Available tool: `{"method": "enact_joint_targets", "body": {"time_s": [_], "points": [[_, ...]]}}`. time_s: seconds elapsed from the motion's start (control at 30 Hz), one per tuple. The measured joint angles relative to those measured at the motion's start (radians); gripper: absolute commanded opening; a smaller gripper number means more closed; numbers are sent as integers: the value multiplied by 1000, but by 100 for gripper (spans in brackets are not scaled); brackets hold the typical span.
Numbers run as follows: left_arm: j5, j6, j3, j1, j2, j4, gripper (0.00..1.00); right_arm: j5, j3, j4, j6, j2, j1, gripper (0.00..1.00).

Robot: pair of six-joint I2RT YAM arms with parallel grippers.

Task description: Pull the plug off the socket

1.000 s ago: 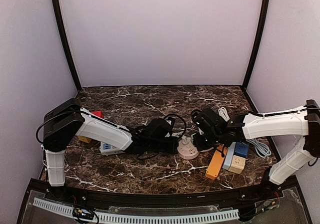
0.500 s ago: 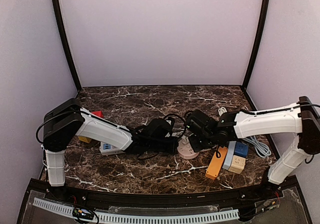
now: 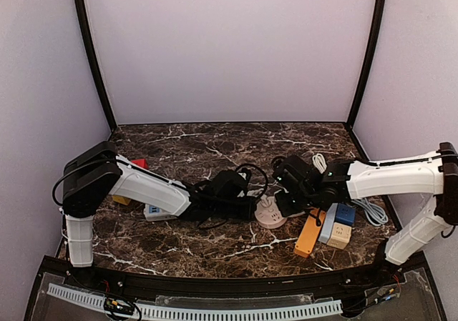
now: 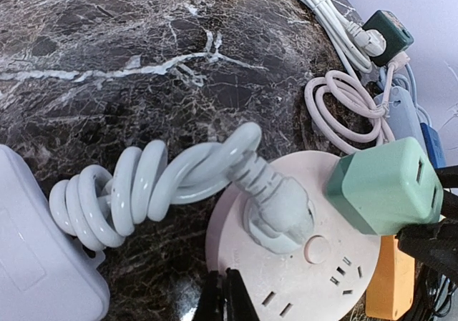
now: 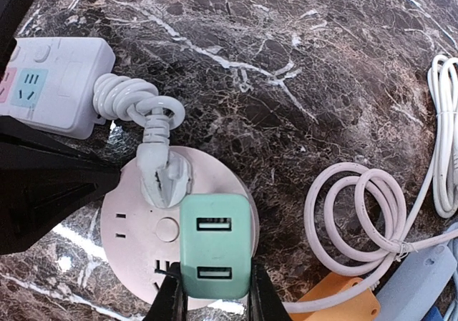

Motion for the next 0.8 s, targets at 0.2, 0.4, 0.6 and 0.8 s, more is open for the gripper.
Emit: {"method": "enact_joint_targets", "body": {"time_s": [0.2, 0.4, 0.6, 0.8], "points": [[2, 0, 2, -5, 4, 6, 1, -24, -20, 10, 8, -43, -12, 0], [1, 3, 11, -5, 7, -2, 1, -23, -21, 13, 2, -43, -13, 0], [0, 8, 15, -6, 8, -7, 1, -27, -21, 18, -51, -39, -13, 0], [-2, 11, 21, -6, 11, -10, 1, -10, -18, 22, -87, 8, -9, 0]]}}
